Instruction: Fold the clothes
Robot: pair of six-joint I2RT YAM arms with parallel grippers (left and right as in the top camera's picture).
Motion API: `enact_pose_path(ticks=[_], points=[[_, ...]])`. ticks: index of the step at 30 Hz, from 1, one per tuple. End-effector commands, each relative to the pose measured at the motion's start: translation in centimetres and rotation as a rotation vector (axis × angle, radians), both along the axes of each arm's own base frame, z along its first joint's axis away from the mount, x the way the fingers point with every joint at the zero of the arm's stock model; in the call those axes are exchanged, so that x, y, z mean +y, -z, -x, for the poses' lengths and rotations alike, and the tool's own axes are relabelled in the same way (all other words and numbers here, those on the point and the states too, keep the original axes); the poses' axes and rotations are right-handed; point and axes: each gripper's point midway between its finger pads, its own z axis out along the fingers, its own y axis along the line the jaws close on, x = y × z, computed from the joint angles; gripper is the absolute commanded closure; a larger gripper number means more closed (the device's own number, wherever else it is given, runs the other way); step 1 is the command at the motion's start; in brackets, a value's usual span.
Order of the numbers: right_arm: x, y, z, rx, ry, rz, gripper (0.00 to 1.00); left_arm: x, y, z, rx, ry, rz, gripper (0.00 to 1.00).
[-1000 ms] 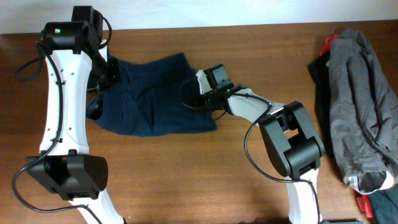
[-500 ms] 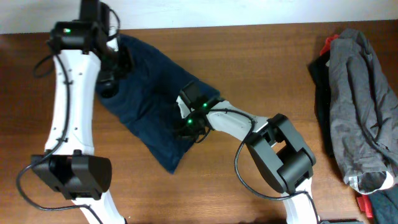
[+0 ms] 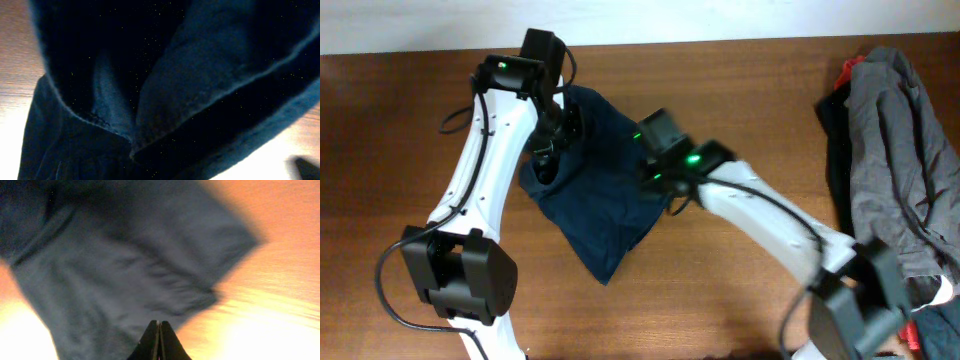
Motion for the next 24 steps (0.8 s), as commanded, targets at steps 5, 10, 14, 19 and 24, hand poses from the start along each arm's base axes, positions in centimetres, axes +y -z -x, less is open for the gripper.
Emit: enact_pose_path(ticks=[5,10,14,19,24], points=[[-6.7,2.7,-4.0,0.043,0.099,0.015,0.96,-2.3,-0.3,-0.1,0.003,0.012,0.118,0.95],[-5.5,6.5,-5.5,0.111,-0.059,-0.152,0.96,-3.0,-0.5,-0.2,0.000,0.021,0.161,0.90],[-6.1,9.4,-6.0,0.174,-0.062,-0.233,0.96,-3.5,-0.6,0.0,0.010,0.028,0.193,0.88],[-6.0,10.9,-7.1,0.171,-0.084,-0.314,0.96,-3.5,-0.6,0.0,0.010,0.028,0.192,0.83],[-6.0,12.3,-6.8,0.203,-0.078,-0.313,0.96,-3.5,-0.6,0.0,0.010,0.028,0.193,0.79]])
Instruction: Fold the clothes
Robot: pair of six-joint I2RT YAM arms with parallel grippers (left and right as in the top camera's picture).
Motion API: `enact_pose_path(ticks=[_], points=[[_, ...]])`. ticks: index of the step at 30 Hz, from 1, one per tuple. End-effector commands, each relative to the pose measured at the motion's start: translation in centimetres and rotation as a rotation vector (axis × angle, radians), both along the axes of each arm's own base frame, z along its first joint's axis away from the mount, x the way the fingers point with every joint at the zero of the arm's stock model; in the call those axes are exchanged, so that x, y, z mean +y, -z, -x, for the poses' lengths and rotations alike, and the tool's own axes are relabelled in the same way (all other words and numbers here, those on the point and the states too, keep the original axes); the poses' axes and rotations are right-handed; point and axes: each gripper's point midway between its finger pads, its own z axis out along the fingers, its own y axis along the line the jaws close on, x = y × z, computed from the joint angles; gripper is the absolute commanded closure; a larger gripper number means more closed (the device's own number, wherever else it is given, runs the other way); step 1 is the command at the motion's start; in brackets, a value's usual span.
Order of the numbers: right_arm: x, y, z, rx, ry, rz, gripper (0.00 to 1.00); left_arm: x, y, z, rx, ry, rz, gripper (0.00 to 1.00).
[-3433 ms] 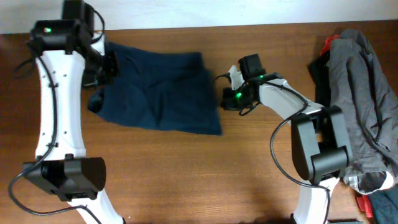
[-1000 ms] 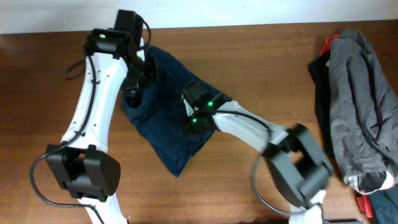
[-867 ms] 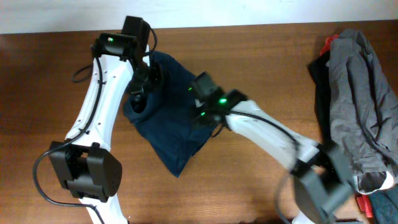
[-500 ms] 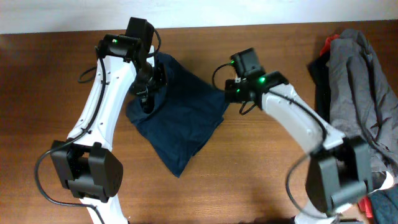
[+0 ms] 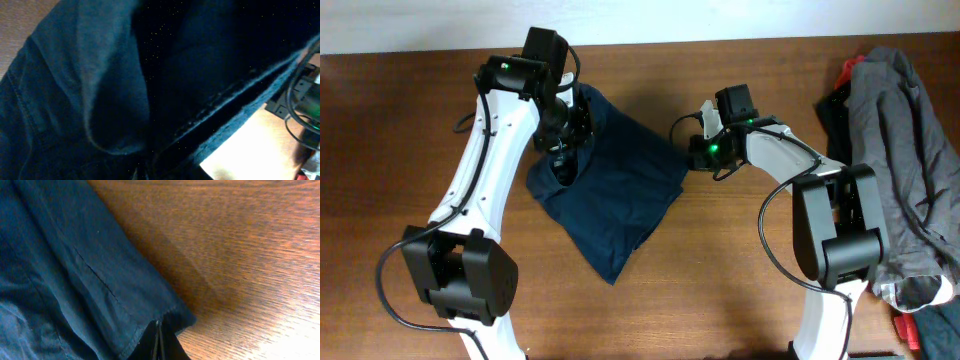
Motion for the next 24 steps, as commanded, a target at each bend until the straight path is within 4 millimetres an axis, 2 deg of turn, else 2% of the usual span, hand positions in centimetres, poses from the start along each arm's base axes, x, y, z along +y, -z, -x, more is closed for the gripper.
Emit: enact_pose_path(ticks=[1,10,12,15,24], points=[[0.5,1.4,0.7,0.037,-0.026,-0.025,0.96,-0.5,0.1,0.2,0.011,-0.001,0.022,0.79],[-0.2,5.2,1.8,0.137,0.015,0.017,0.96,-2.7,-0.2,1.1,0.030,0.045,0.074,0.79],[-0.3,5.6,2.0,0.149,0.015,0.019,0.96,-3.6,-0.2,1.5,0.031,0.069,0.073,0.81],[-0.3,5.6,2.0,0.150,0.016,0.020,0.96,-5.1,0.1,2.2,0.036,0.103,0.072,0.90],[-0.3,5.7,2.1,0.153,0.016,0.020,0.96,-9.1,2.9,6.0,0.117,0.200,0.047,0.99]])
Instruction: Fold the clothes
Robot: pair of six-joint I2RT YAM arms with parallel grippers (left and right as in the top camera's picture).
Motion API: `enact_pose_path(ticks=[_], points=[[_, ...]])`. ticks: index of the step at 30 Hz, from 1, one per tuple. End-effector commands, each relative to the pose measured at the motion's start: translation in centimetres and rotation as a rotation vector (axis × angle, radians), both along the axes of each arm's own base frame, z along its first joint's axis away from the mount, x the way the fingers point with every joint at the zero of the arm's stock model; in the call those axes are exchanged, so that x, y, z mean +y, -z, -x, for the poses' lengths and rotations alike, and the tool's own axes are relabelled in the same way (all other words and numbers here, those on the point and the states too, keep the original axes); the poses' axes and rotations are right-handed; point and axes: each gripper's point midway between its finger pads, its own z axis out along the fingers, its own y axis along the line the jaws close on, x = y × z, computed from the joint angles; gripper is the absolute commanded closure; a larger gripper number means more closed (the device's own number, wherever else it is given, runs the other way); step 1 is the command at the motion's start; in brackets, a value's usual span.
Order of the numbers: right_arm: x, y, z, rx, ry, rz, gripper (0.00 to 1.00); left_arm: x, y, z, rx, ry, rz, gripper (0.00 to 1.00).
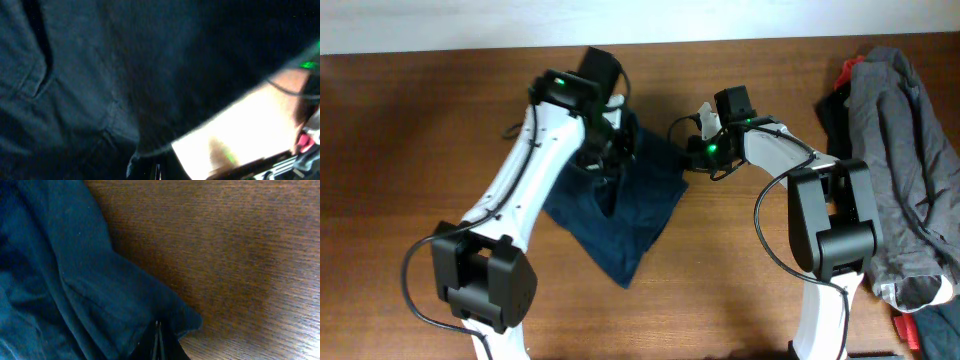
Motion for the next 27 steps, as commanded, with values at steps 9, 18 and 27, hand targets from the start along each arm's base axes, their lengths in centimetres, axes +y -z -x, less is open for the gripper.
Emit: enact_pose_path(ticks=[9,18,27], points=[[-1.1,4.6,2.0,0.104,0.009,0.079,0.96,-2.7,2.1,3.0,0.076,0.038,0.008,0.85],[-1.1,4.6,2.1,0.107,0.009,0.080,0.96,-3.7,1.9,2.9,0.036,0.065,-0.001,0.83],[-2.4,3.2,2.1,0.116,0.028,0.081,0.95,6.9,-0.3,-2.2,-0.132,-0.078,-0.271,0.64]])
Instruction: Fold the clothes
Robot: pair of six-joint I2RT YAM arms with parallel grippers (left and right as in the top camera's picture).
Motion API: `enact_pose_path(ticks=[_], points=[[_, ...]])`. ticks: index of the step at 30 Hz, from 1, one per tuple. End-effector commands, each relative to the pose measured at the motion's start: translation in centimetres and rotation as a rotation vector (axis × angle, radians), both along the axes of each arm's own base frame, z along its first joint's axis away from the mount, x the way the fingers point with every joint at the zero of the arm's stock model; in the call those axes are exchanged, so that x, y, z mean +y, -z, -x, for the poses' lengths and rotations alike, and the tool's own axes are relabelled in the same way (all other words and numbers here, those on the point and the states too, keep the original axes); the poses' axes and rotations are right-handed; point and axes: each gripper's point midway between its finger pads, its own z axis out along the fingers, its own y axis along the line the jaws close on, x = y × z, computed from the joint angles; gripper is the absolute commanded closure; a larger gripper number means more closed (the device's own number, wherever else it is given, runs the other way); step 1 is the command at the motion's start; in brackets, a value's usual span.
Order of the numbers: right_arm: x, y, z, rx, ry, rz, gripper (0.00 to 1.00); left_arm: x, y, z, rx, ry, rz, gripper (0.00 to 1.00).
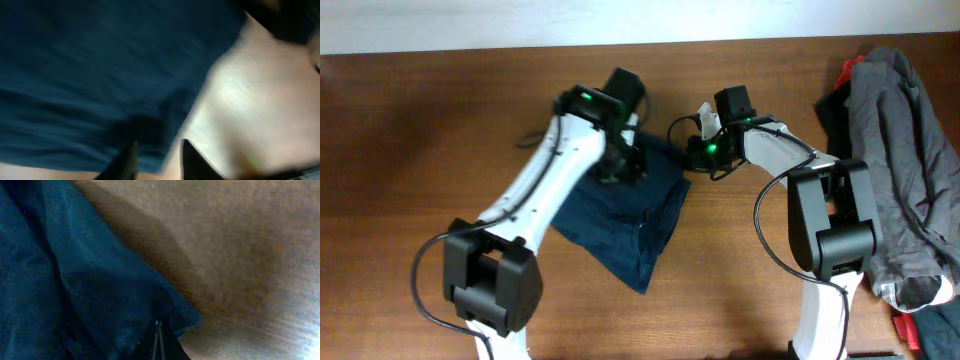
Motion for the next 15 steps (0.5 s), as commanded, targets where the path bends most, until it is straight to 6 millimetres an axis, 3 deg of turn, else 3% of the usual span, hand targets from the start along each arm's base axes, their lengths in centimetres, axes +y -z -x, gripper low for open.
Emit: enact_pose_path(ticks=[1,5,7,9,13,15], points=[[-2.5,2.4,1.7,0.086,0.034,0.078,0.93,6.8,-2.2,-3.3,-0.136,-0.069,-0.147,0.60],[-3.8,-2.3,1.0,0.021,0.067,0.063,0.91,11.5,-1.2,-4.5,-0.100,-0.133,-0.167,0.62],[-3.5,-4.8,1.4,-0.017,0.042,0.043,0.92,12.9,0.0,-4.4,-0.060,-0.135,-0.166,0.87],[-2.7,-7.4,2.4,-0.035,0.004,0.007,0.96,13.7,1.5,-3.6,0.004,-0.136,-0.154,1.00],[-0.9,-10.0,5.1,-0.037,-0.091,-0.006,0.96,13.9,4.9,-1.7,0.102,-0.100,-0.109,1.00],[0.5,-10.6,6.9,-0.040,-0.192,-0.009,0.96,14.4,6.4,-1.0,0.132,-0.103,-0.115,0.91]])
